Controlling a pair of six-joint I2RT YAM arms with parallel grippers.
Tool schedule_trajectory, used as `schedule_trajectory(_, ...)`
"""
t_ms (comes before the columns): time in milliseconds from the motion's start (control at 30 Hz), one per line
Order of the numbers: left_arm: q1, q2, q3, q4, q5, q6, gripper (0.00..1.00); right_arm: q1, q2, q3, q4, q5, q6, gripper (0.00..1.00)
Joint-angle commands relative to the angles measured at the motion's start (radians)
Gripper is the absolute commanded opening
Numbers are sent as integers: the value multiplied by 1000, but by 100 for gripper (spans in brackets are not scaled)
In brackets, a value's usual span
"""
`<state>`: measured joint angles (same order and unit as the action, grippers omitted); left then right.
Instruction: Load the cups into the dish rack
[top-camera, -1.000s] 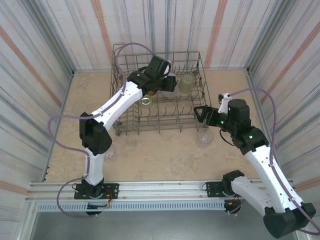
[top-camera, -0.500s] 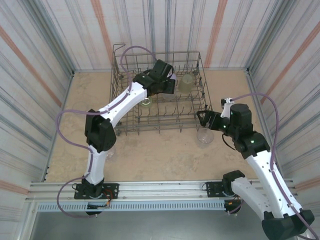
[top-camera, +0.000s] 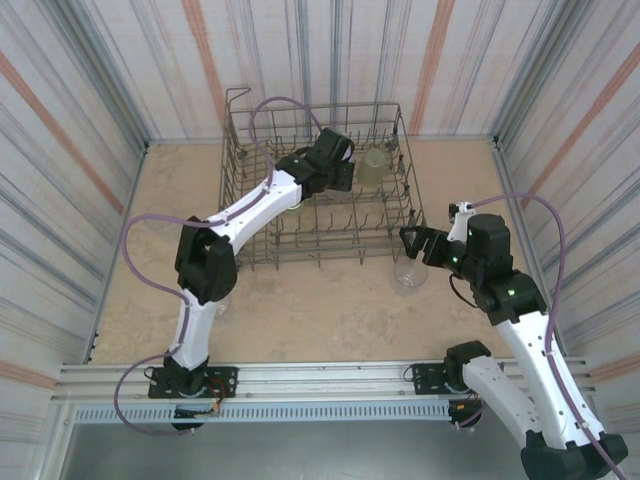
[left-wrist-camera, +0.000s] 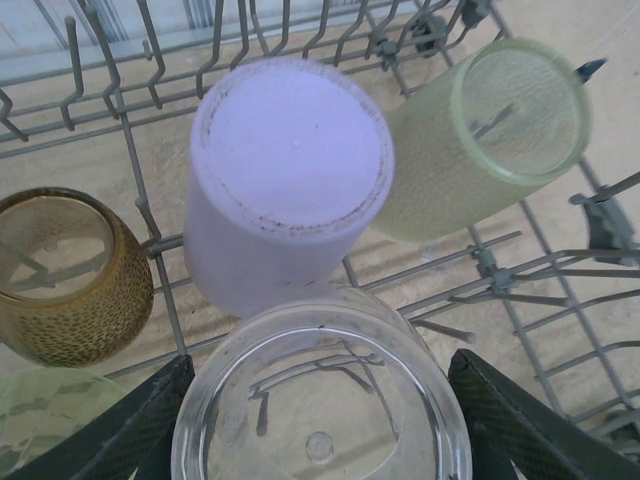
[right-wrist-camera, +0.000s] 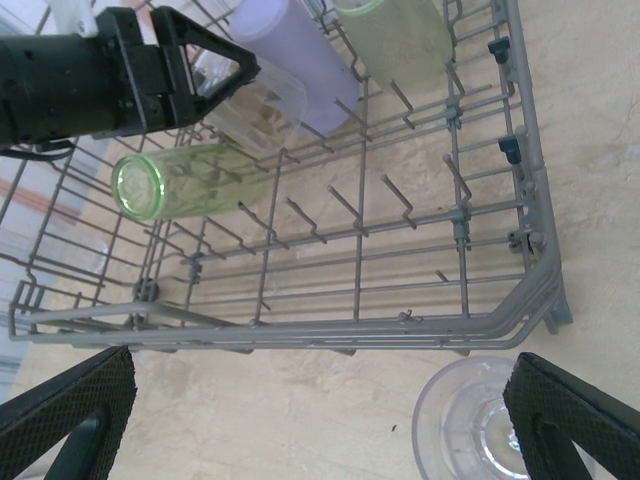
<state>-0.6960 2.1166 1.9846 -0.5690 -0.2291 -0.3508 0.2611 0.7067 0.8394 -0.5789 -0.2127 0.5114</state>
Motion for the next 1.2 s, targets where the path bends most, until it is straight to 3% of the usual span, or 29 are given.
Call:
schedule_trajectory(0,-3,25,-19,28,-30,22,0,-8,-13,0,-30,-7,-20,99)
schedule_trajectory(567,-4,90,-79,134,-59,51,0,-8,-12,-12,-33,-6,3,99)
schedule_trajectory(633,-3,92,-85,143,-59,48,4,-8,-1,-8,-30,-13,11,99)
schedule_trajectory(767,-3,81,-97,150,-47,49,19,-8,8,1,-29,-20,22,99)
schedule_trajectory(867,-3,48,-114,155,-25,38,47,-9,5,4,-29,-19,32,99)
schedule_trajectory(967,-3,4,-159,197,-12,32,64,-8,2,8,-29,-18,41,99)
schedule_trajectory(1000,-3,-7,-170,208,-8,34,76,-9,2,10,-31,-19,41,99)
schedule_trajectory(1033,-3,-15,-191,231,-2,42,97,-8,2,16,-35,-18,40,99)
schedule_trajectory(1167,-5,-71,-255,285,-6,42,99,-8,8,41,-45,-19,40,99)
